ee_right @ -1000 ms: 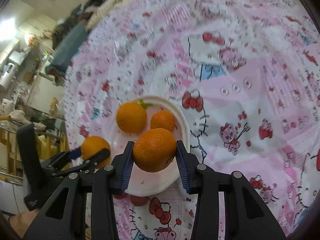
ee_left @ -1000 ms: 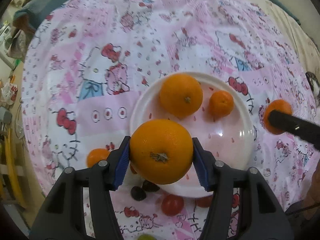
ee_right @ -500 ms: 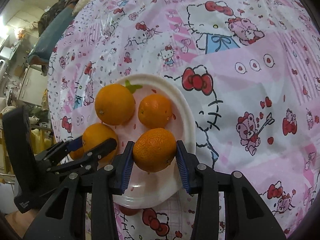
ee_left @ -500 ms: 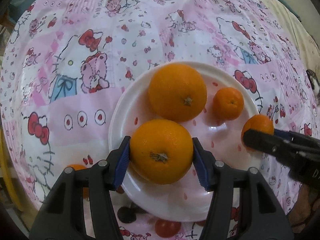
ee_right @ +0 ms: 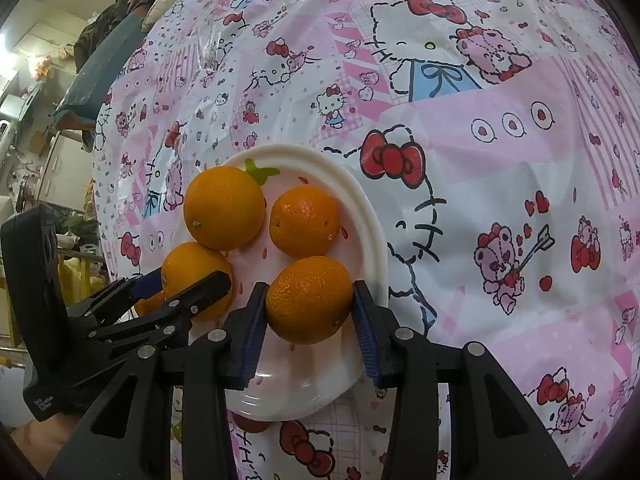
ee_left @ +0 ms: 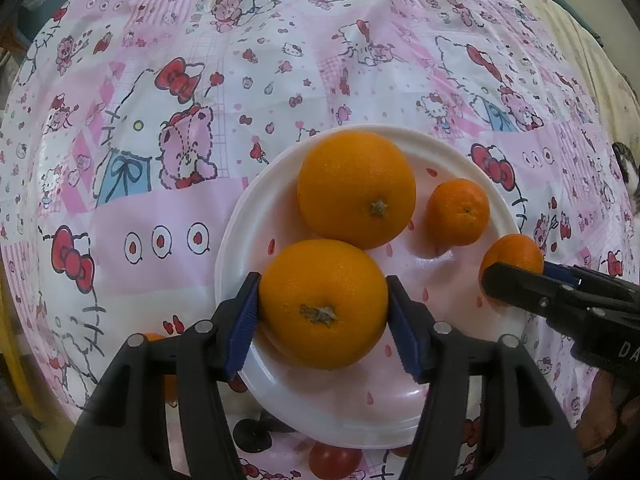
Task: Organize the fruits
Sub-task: 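Lower the orange onto the plate and open the left tool while the right releases its tangerine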
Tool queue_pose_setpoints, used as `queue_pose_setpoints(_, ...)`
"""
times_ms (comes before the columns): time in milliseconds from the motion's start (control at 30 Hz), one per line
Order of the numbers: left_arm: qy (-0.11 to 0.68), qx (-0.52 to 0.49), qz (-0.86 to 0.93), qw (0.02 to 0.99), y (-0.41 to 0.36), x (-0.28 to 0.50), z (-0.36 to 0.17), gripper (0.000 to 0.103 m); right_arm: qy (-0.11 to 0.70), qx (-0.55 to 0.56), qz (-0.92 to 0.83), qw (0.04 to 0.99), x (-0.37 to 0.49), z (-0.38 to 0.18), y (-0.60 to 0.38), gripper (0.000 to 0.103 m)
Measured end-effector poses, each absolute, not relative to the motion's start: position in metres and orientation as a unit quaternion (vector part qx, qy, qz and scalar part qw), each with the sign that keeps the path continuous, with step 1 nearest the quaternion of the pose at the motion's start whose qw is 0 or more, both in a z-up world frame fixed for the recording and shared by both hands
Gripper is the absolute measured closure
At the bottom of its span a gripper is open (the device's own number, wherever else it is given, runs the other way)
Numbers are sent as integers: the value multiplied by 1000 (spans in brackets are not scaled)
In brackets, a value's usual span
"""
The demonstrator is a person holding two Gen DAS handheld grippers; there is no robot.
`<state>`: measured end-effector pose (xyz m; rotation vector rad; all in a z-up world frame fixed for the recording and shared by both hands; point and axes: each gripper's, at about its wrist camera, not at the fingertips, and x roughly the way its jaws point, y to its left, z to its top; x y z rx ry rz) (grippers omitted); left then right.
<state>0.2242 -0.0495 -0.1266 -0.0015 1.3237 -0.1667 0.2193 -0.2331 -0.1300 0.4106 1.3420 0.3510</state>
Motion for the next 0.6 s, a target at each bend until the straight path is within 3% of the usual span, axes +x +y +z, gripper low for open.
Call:
queue_pose_setpoints(300, 613, 14, -78, 786, -57, 222, -127, 44, 611, 195, 160, 751, 218, -127, -239, 58)
queue_pose_setpoints(400, 612, 17, -82, 786, -59, 220, -127, 34, 610, 194, 161, 751, 218, -126, -239, 58)
queue_pose_setpoints(467, 608, 22, -78, 790, -61, 218, -125, 19, 610, 195, 160, 751, 218, -126, -240, 58)
queue_pose_setpoints(600, 608, 20, -81, 790, -62, 216, -123, 17, 610, 197, 159, 751, 219, -126, -241, 58)
